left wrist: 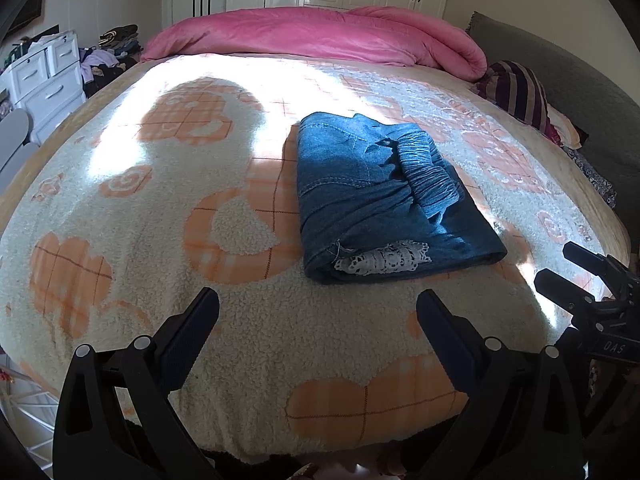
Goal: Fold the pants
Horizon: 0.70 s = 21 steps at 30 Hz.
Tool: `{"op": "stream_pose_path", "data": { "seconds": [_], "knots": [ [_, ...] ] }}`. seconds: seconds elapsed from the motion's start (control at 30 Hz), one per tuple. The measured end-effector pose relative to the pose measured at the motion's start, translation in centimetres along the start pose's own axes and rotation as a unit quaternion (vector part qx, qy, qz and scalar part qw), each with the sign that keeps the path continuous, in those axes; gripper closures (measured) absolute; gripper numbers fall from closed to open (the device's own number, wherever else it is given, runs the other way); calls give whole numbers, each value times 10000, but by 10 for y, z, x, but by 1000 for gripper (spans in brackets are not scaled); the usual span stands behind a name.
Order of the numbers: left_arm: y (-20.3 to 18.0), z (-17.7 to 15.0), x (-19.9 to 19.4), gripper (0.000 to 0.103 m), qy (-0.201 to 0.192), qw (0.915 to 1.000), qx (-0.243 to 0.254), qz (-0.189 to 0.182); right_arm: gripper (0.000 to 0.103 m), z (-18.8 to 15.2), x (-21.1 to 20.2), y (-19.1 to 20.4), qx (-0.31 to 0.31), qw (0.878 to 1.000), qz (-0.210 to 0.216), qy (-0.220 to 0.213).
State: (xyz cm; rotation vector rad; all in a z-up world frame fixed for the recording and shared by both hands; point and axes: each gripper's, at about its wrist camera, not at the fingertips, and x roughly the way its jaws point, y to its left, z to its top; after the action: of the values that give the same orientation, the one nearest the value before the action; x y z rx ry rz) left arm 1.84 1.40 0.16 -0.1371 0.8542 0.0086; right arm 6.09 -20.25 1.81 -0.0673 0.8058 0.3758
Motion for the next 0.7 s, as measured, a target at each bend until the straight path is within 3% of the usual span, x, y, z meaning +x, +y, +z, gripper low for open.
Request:
{"op": "stream_pose_path", "data": {
  "seconds": [0.7],
  "knots": [
    [0, 0, 2, 4, 93, 9999, -6, 112, 9, 1, -1, -2, 4, 10000, -29, 4]
  ]
}}
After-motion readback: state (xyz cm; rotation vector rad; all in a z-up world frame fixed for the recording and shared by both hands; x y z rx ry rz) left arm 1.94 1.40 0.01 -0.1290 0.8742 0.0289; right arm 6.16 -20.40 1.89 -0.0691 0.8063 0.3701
